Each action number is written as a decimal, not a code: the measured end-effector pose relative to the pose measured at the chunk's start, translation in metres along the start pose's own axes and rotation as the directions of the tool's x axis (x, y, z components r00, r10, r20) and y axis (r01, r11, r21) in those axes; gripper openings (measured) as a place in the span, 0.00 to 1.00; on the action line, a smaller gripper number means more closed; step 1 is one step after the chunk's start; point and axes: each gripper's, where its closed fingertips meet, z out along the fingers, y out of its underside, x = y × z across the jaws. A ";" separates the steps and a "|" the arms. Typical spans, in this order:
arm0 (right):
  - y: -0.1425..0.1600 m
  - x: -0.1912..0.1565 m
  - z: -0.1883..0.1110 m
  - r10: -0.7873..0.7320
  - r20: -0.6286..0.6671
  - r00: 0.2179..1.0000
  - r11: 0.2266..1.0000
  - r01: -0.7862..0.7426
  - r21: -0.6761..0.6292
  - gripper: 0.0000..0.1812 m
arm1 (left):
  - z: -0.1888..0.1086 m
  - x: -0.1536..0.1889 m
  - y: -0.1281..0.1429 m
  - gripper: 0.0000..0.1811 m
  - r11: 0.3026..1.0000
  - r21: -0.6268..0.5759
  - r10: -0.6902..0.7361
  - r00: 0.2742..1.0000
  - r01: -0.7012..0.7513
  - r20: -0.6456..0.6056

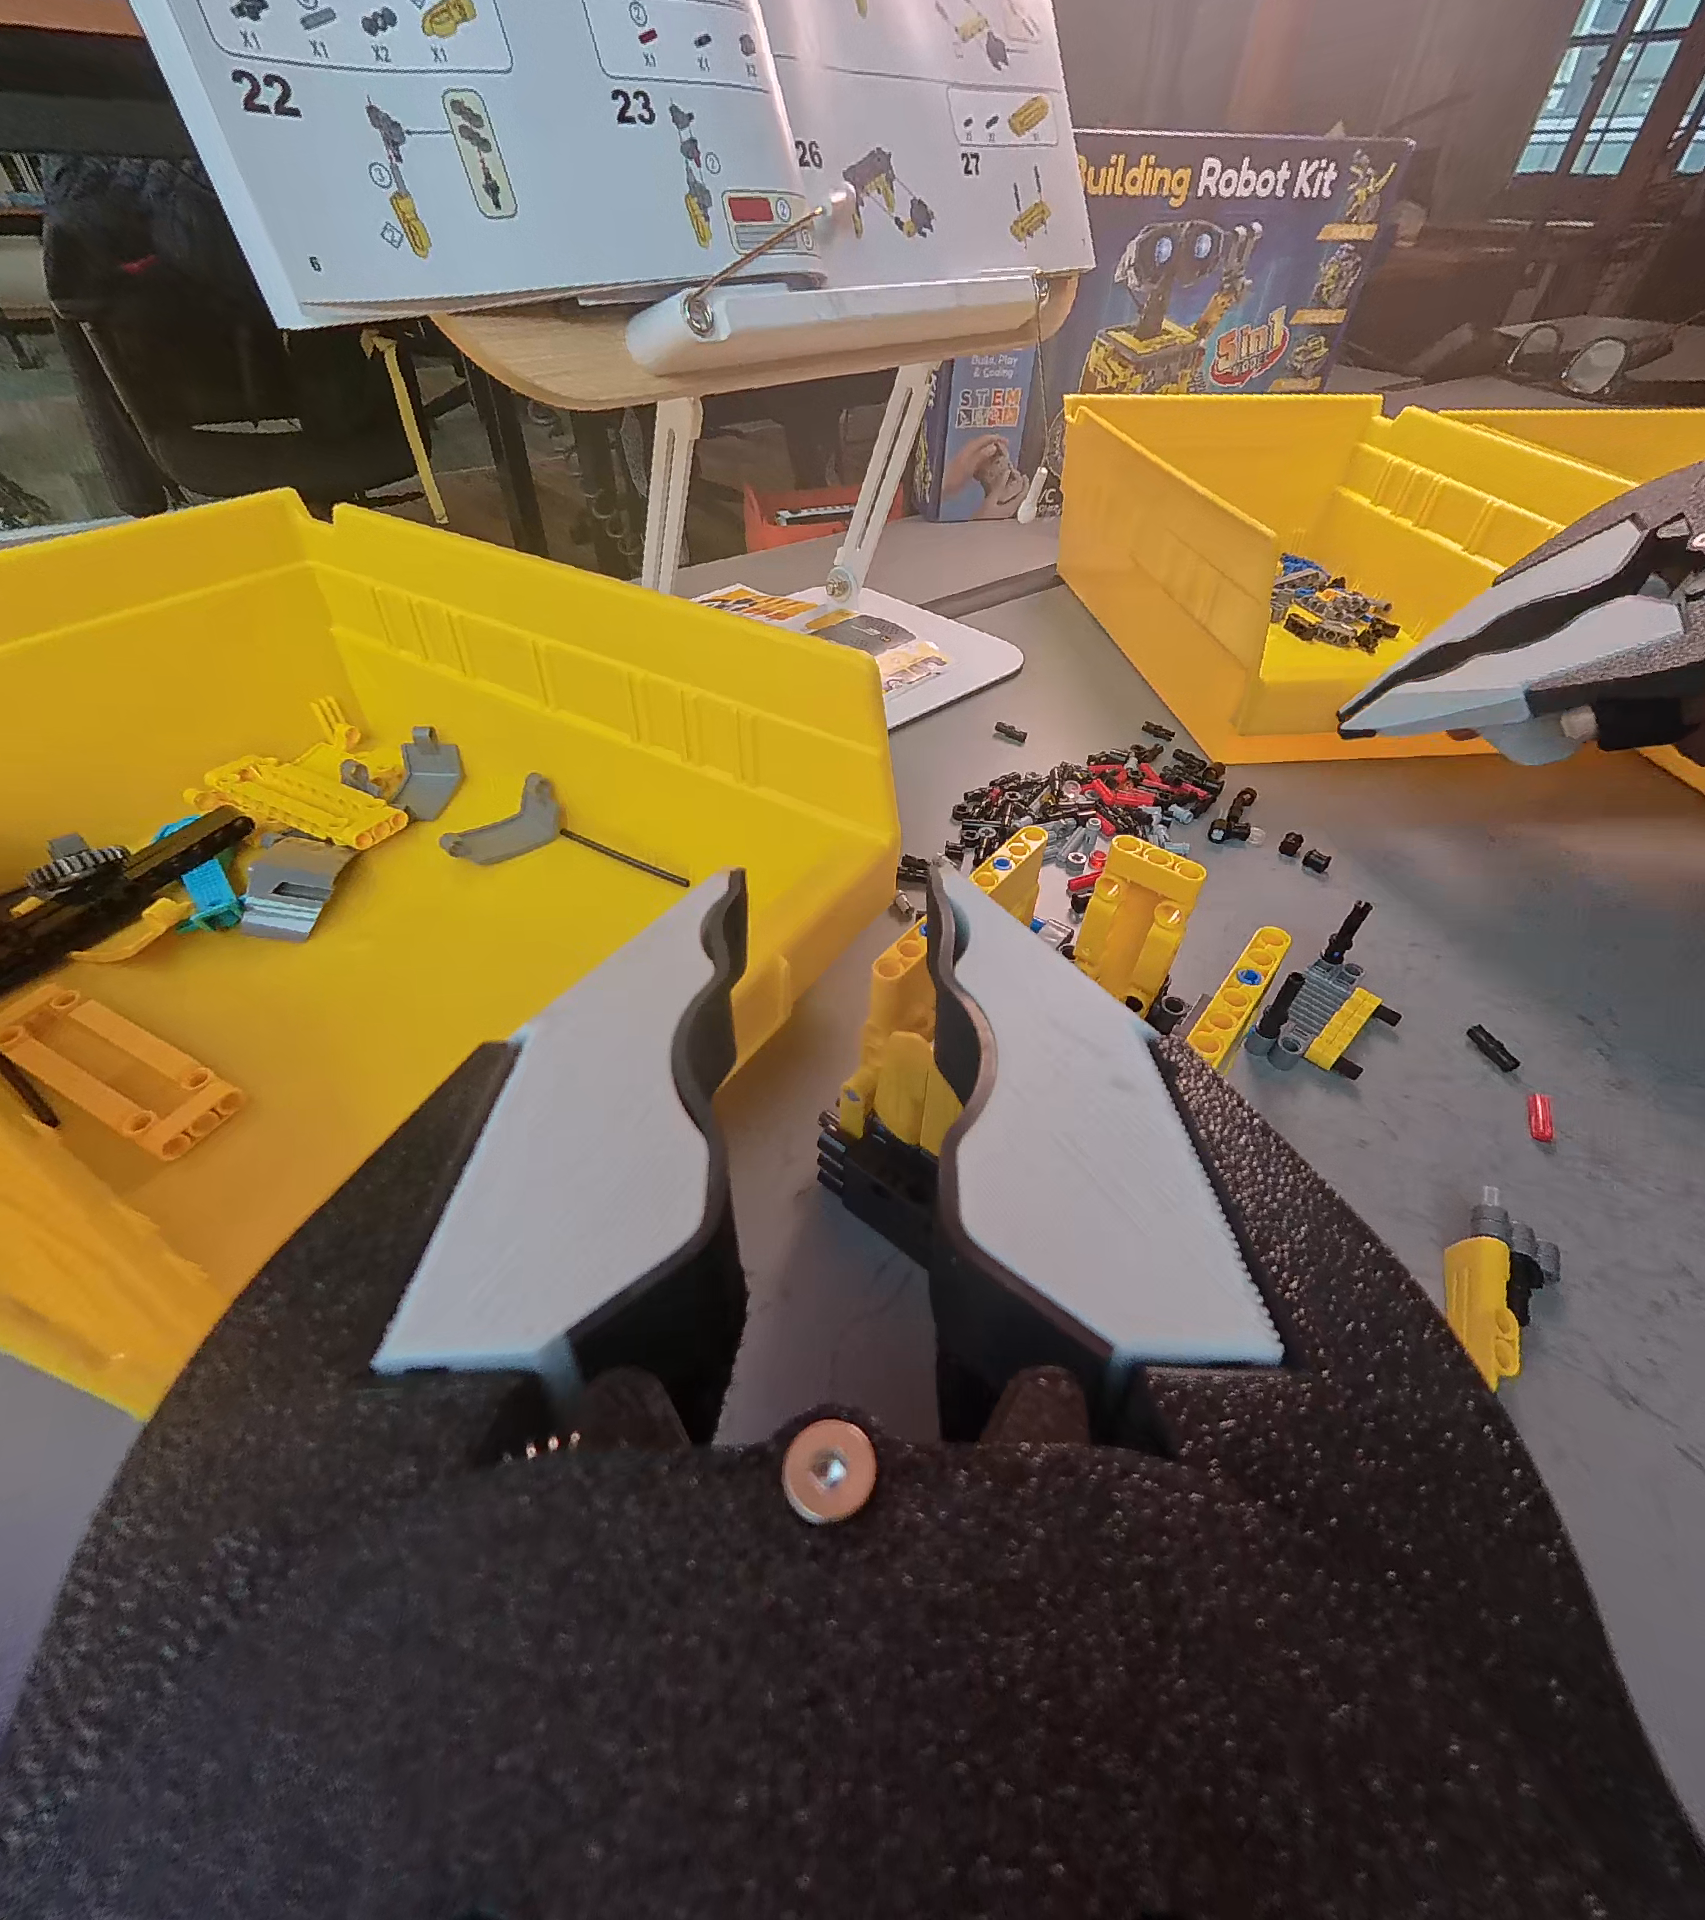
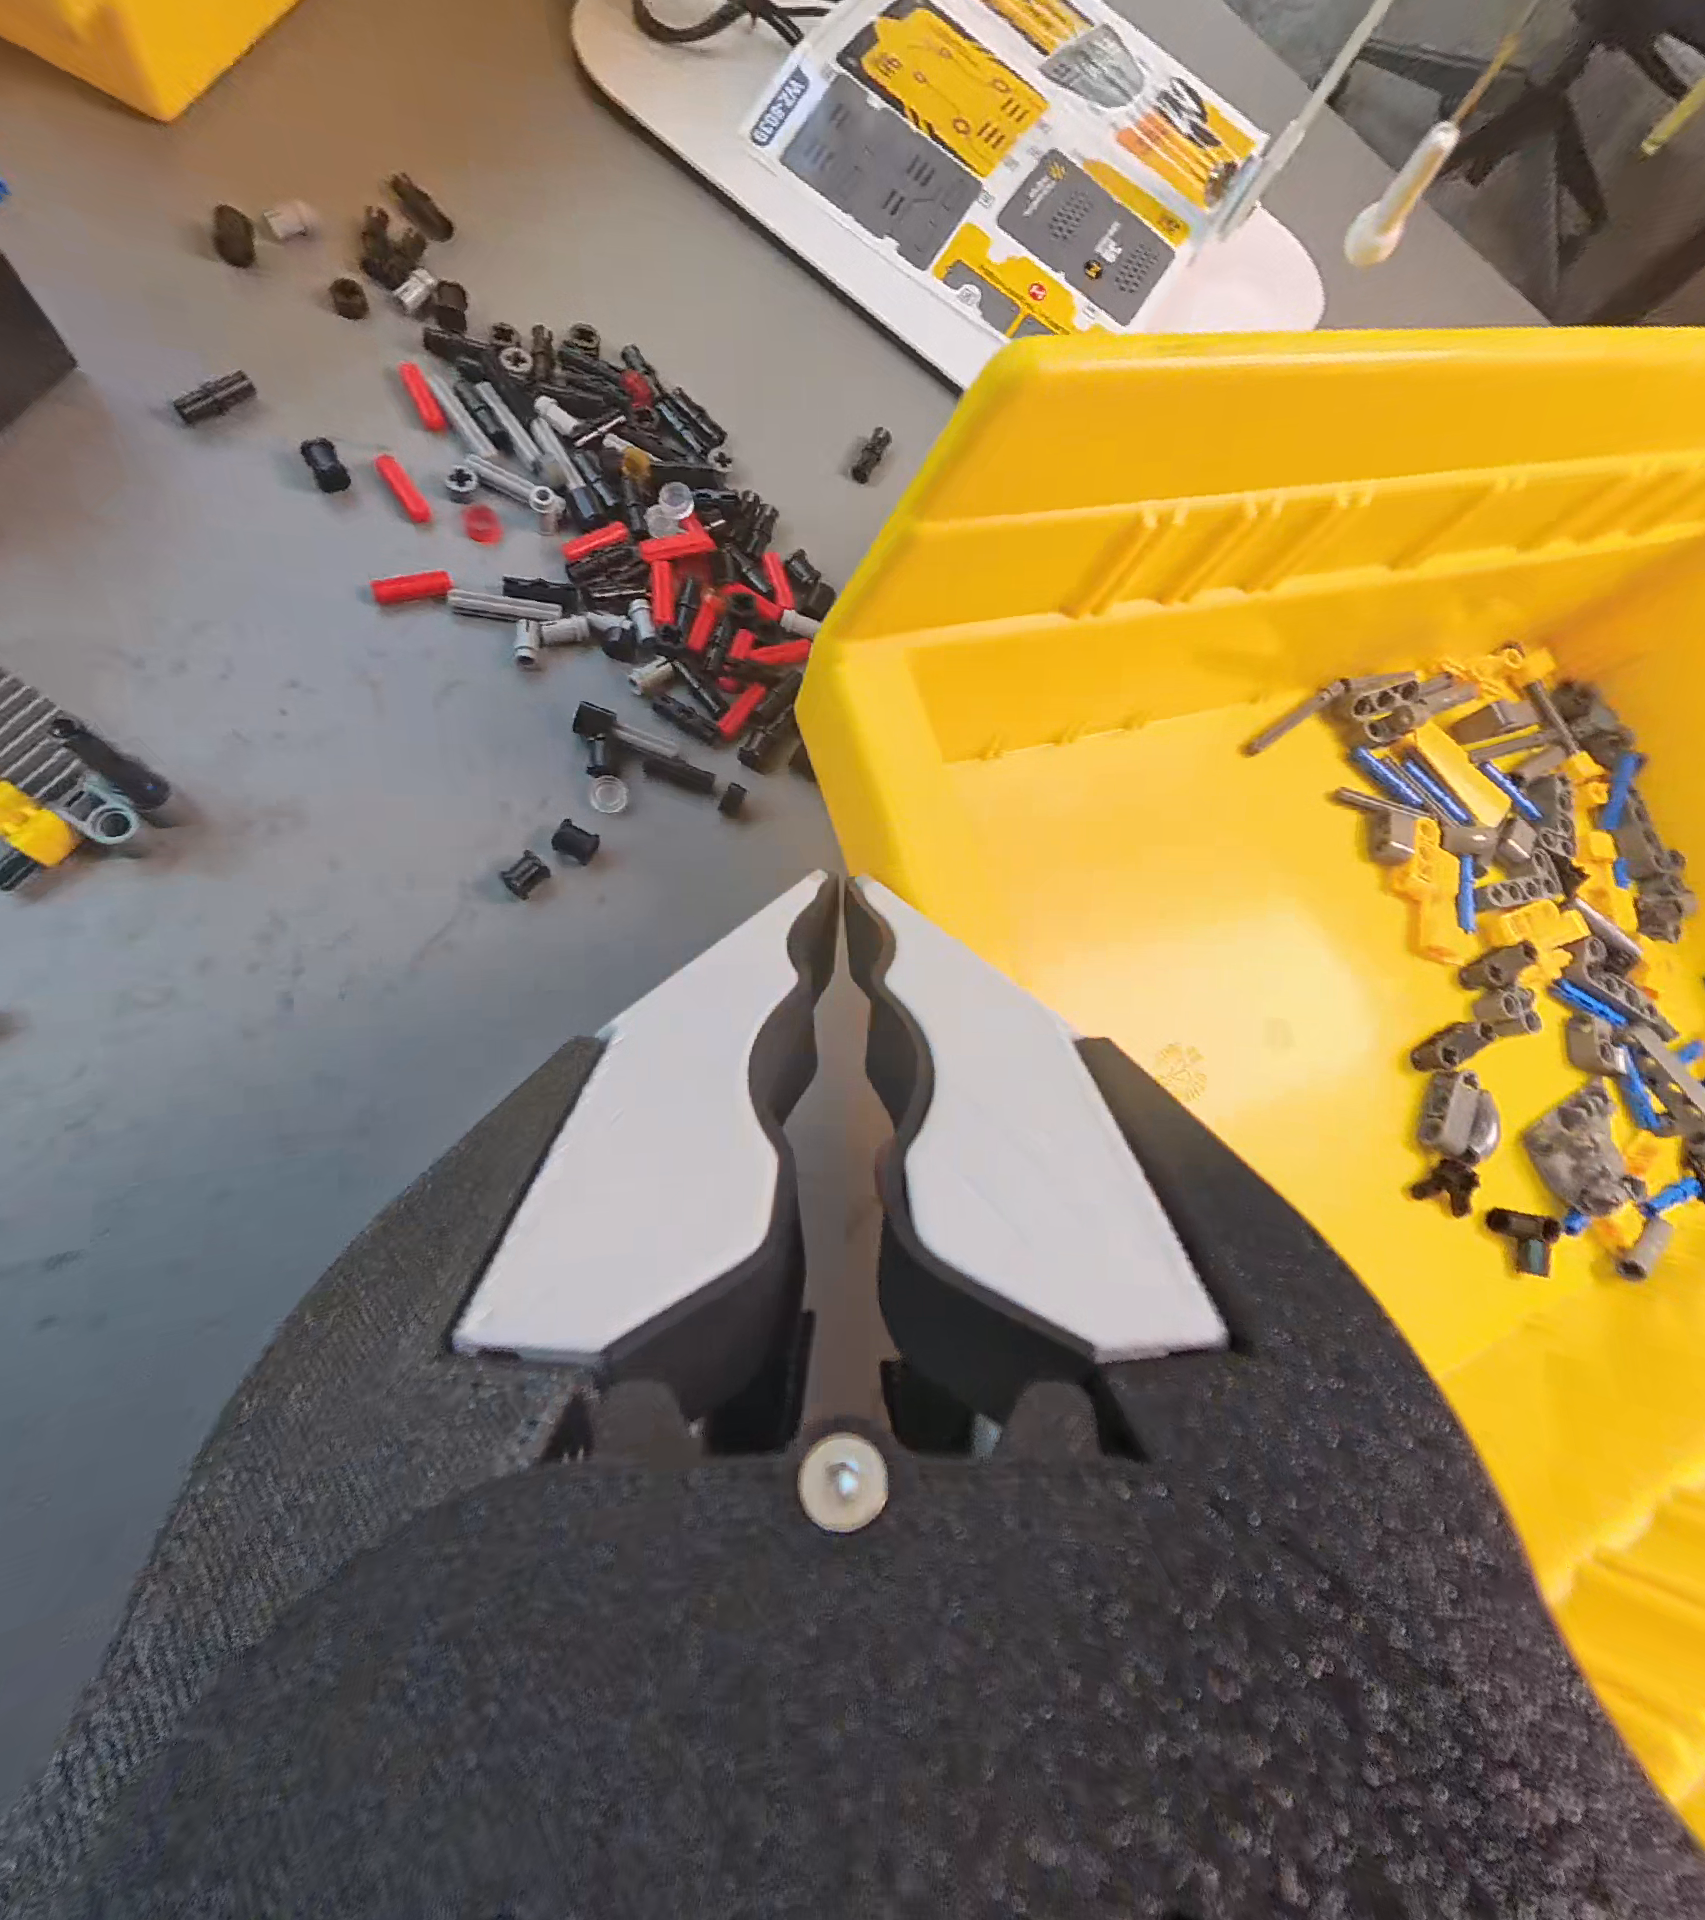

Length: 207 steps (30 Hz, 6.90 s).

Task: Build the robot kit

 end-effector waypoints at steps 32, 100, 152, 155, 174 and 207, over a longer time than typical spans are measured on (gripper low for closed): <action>-0.396 0.008 0.069 -0.231 -0.313 0.921 0.736 0.376 0.563 0.02 | -0.007 0.010 -0.014 0.18 0.999 0.047 0.014 0.999 -0.013 -0.028; -0.062 0.089 -0.105 -0.142 -0.046 0.989 0.945 0.149 0.292 0.04 | -0.007 0.001 -0.011 0.15 0.996 0.058 0.069 0.995 -0.073 0.076; 0.085 0.237 0.038 -0.317 0.370 0.873 0.596 0.487 -0.639 0.06 | 0.003 -0.012 0.007 0.13 1.000 -0.002 0.031 0.995 -0.031 0.094; 0.083 0.228 0.043 -0.296 0.395 0.870 0.613 0.490 -0.619 0.03 | 0.003 -0.013 0.007 0.13 1.000 -0.002 0.023 0.995 -0.023 0.095; 0.020 0.231 0.089 -0.150 0.247 0.957 0.868 0.247 -0.431 0.04 | 0.003 -0.013 0.008 0.13 1.000 -0.002 0.023 0.995 -0.023 0.092; 0.019 0.178 0.089 -0.147 0.431 0.890 0.866 0.326 -0.378 0.00 | 0.002 -0.015 0.005 0.15 1.000 0.019 0.018 0.995 -0.020 0.099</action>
